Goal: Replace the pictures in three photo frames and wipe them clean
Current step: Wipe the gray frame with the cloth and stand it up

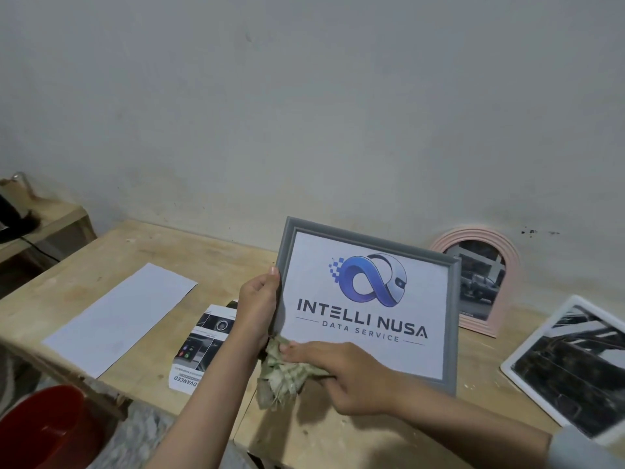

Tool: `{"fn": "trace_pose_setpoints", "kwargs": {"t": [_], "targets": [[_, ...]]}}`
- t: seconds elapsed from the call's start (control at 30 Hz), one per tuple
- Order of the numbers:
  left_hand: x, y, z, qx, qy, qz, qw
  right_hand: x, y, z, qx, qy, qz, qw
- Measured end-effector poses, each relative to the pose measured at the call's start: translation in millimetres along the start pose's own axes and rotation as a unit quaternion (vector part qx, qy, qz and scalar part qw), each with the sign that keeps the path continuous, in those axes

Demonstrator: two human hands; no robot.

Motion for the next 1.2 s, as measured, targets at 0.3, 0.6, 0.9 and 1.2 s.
{"fn": "trace_pose_setpoints", "kwargs": {"t": [0.3,0.6,0.9,1.2], "targets": [[0,-2,0,-0.001,-0.015,-0.004,1.0,8,-23,125,-0.218,0.02,-0.018,0.976],[-4,10,-27,0.033,-0.034,-0.063,0.997,-2,-82,123,-0.218,0.4,0.032,0.89],[6,-4,28,-0.058,0.022,-0.032,0.998,-41,-53,135,-0.251,0.389,0.001,0.886],[4,-17,66,-0.102,0.044,-0.021,0.994,-83,-16,167,-0.246,0.383,-0.067,0.888]]}}
Point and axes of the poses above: each hand's wrist, its own y-axis away from the middle knuckle, its own z-axis out of the back of the hand, x = y × z, the point moved 7 cm from there along -y, towards the middle knuckle
